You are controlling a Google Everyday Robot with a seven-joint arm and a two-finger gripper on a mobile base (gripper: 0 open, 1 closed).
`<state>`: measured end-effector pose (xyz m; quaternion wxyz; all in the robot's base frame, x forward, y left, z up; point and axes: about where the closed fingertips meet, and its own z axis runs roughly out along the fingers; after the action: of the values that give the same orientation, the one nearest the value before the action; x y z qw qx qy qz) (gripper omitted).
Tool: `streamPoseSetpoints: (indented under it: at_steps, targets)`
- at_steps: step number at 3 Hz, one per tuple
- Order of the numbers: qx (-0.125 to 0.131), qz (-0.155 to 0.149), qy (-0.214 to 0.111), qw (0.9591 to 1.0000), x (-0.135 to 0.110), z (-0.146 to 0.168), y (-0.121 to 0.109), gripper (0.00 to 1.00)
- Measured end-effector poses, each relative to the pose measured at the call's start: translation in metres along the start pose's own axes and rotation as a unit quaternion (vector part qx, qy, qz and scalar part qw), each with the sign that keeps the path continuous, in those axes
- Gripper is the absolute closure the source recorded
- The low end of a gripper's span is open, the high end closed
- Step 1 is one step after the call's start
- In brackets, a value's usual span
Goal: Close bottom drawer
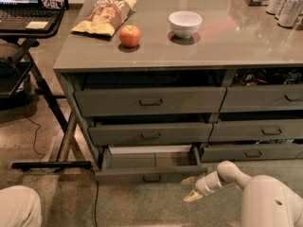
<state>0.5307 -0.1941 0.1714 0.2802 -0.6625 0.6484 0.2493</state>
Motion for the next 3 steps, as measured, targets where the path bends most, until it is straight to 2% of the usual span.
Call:
streamPoseSetpoints:
  at_steps: [2,3]
  targets:
    - [0.0,0.0,0.0,1.0,0.0,0.0,0.0,0.89]
    - [0.013,-0.001,0.0,0.9999,0.008,0.001,-0.01,1.0]
